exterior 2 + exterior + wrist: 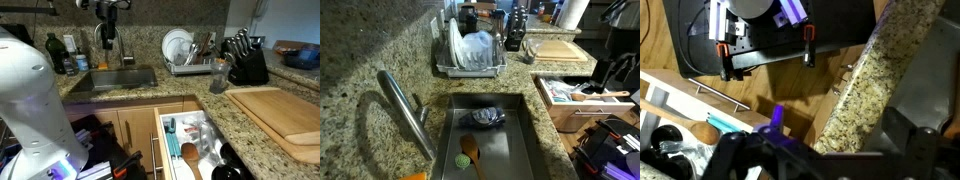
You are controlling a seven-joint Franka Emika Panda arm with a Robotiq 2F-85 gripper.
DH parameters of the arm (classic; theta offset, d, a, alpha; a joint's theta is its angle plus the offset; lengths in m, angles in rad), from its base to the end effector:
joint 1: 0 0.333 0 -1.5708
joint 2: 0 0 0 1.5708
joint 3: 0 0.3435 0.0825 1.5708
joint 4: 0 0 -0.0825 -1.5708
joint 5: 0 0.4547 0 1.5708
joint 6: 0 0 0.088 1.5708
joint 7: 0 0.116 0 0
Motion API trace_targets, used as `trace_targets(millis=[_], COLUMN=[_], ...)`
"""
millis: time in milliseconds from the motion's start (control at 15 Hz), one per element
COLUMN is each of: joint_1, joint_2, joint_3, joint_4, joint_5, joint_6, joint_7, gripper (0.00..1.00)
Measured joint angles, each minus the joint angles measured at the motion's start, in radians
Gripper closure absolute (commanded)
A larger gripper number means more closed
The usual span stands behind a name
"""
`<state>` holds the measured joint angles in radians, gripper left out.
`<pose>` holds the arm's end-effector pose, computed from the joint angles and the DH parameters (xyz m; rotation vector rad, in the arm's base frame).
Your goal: Open the tap, remove the wooden spoon from the open drawer, put it on the chopping board, and then close the drawer
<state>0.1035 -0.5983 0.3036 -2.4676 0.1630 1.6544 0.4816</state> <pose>0.3591 0.1768 0.4642 3.0113 -0.2680 -0.3167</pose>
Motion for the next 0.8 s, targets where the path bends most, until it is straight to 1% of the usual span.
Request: trace_targets(millis=[133,267,333,467,667,733,800], joint_1=[0.0,0.0,0.001,0.002,0.002,0.002,0.003], joint_2=[0.0,0.012,0.033,0.115,0.296,0.357,0.407], joint_3=[0.0,-0.001,-0.001,0.0,0.001,0.0,0.0], joint_4=[0.0,0.0,-0.001,0.001,0.043,0.074,0.104], joint_5=[0.0,-0.002,-0.006,-0.052,-0.177,-0.214,-0.235], joint_6=[0.0,0.045,0.103,0.283,0.559,0.627,0.664], joint_7=[0.0,-0.025,-0.055,-0.124,-0.181,-0.196,-0.206], gripper=[0.0,0.0,0.0,0.0,0.0,0.0,0.0])
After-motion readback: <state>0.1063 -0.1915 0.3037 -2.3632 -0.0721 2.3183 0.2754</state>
